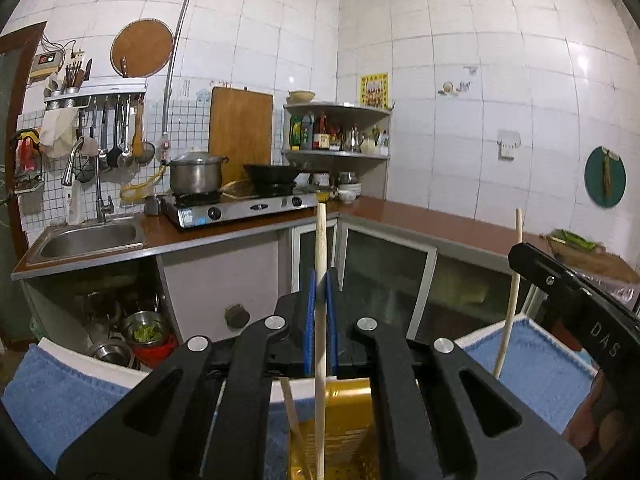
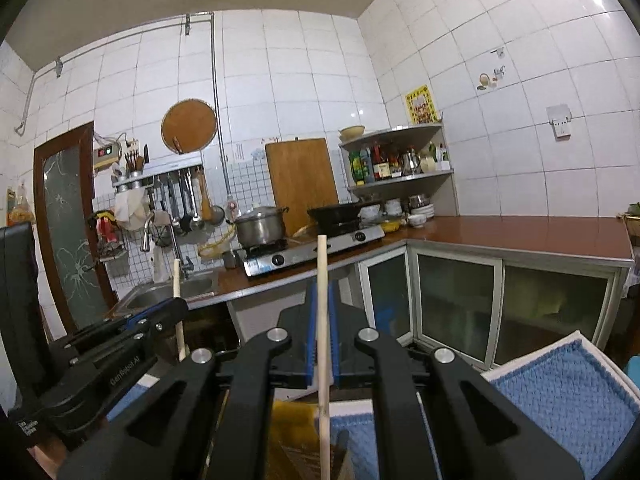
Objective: Organize utensils
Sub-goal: 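Lift both chopsticks and carry them above the yellow holder with both tools, then lower the chopsticks into the holder and open both tools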
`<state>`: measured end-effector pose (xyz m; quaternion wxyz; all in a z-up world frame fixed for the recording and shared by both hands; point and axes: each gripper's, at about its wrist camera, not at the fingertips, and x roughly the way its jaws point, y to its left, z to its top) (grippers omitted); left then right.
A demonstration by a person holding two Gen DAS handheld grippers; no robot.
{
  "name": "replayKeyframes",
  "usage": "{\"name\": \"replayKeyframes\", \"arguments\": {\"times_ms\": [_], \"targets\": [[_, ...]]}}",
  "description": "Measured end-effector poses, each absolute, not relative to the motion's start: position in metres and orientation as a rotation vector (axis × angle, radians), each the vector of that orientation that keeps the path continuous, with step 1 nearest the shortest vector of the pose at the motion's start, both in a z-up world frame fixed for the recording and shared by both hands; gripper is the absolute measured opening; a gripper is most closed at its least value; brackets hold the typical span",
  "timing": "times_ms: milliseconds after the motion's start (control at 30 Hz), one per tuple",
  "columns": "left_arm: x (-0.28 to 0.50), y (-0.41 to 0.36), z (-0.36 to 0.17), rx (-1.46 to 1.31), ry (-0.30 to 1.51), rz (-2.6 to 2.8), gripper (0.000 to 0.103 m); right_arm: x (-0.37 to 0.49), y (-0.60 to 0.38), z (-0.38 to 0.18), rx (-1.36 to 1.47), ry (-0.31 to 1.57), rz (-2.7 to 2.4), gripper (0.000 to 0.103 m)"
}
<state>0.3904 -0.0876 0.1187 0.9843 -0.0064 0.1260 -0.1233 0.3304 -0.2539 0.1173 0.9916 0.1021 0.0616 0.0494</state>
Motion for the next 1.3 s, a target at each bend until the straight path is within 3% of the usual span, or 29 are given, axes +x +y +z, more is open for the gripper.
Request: {"name": "replayKeyframes", "arguments": {"times_ms": [567,867,967,1000,1033,1067,1100,1133,1167,1300], "targets": [[0.378,-0.074,0.065,0.028,0.356,-0.197,0.004,0.321,-0.245,0.060,0.186,0.219,0.118,0.006],[0.358,-0.071,0.066,0.031,0.371,-0.182,0.005,0.314,-0.251,0.050,0.213,0.249,0.101,0.006],[0.351,-0.069,0.069,0.036,0.371,-0.177,0.005,0.312,-0.253,0.053,0.223,0.276,0.121,0.008],[0.348,-0.068,0.070,0.035,0.372,-0.178,0.006,0.311,-0.254,0.054,0.222,0.287,0.126,0.012],[0.345,-0.067,0.071,0.032,0.374,-0.179,0.009,0.310,-0.254,0.054,0.220,0.294,0.124,0.019],[0.341,-0.065,0.074,0.029,0.375,-0.176,0.013,0.307,-0.255,0.055,0.223,0.294,0.119,0.039],[0.338,-0.064,0.076,0.027,0.373,-0.170,0.027,0.304,-0.256,0.056,0.228,0.291,0.116,0.047],[0.334,-0.062,0.078,0.027,0.368,-0.161,0.041,0.300,-0.258,0.057,0.231,0.288,0.111,0.047],[0.328,-0.060,0.081,0.027,0.357,-0.151,0.045,0.297,-0.258,0.059,0.230,0.289,0.109,0.047],[0.311,-0.054,0.087,0.024,0.365,-0.146,0.053,0.281,-0.263,0.064,0.225,0.292,0.100,0.047]]}}
